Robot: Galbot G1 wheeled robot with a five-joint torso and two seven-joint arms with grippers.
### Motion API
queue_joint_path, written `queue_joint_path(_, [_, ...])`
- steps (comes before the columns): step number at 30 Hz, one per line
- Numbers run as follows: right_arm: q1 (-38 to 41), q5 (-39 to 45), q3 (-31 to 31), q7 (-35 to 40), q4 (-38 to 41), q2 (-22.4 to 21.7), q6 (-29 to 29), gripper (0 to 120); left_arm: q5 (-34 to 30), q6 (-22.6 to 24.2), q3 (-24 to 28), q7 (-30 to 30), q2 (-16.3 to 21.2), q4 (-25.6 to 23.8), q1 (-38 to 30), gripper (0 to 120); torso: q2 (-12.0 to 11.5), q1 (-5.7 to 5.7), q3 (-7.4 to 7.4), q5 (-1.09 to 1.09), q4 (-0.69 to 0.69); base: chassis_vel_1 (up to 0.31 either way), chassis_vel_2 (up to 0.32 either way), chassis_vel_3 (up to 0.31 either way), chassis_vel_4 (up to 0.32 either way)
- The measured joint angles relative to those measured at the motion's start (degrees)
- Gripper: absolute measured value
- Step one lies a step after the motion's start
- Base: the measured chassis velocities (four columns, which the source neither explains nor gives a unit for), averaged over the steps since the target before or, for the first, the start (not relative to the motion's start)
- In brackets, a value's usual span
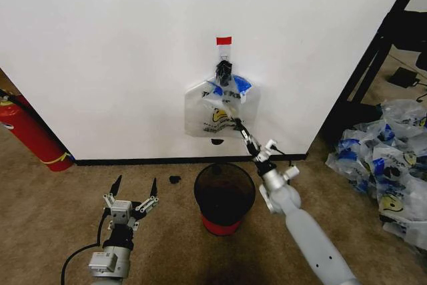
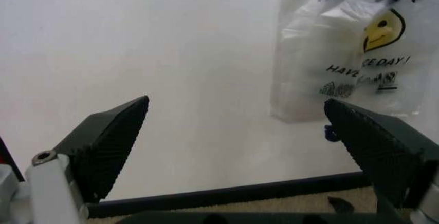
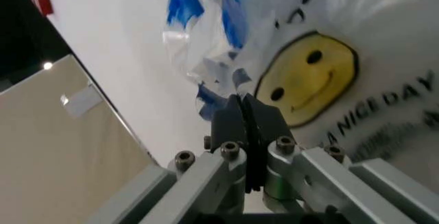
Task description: Pick up the garbage bag from the wall and place it over the trash bin.
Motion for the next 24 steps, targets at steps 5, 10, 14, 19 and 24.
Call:
queue_joint_path(5, [-1.7, -2.4, 2.3, -4.6, -2.0, -0.3, -1.7, 0, 0.0, 0.0, 0.0, 0.0, 0.1, -0.1, 0.0, 100, 0.0, 0.00, 0.00, 0.00, 0.00, 0.000, 0.000, 0.000, 0.000])
queue_joint_path(10, [-2.4, -3.9, 3.6, -7.2, -3.2, -0.4, -2.6, 0, -0.1, -0.1, 0.0, 0.0, 0.2, -0.2, 0.1, 100, 0.0, 0.00, 0.00, 0.00, 0.00, 0.000, 0.000, 0.000, 0.000])
queue_joint_path(14, [-2.5, -6.7, 5.3, -10.0, -6.0, -0.4, -3.3, 0, -0.2, -0.1, -0.1, 0.0, 0.4, -0.3, 0.2, 100, 0.0, 0.00, 0.00, 0.00, 0.00, 0.000, 0.000, 0.000, 0.000])
queue_joint_path(19, [-2.3, -8.7, 6.8, -12.0, -8.7, -0.3, -3.6, 0, -0.5, -0.1, -0.2, 0.0, 0.7, -0.3, 0.0, 100, 0.0, 0.00, 0.00, -0.01, 0.00, 0.000, 0.000, 0.000, 0.000])
queue_joint_path(24, [-2.0, -10.3, 8.0, -13.8, -11.2, 0.0, -3.8, 0, -0.7, 0.0, -0.1, 0.1, 0.9, 0.0, -0.4, 100, 0.0, 0.01, 0.01, -0.01, 0.00, 0.000, 0.000, 0.000, 0.000])
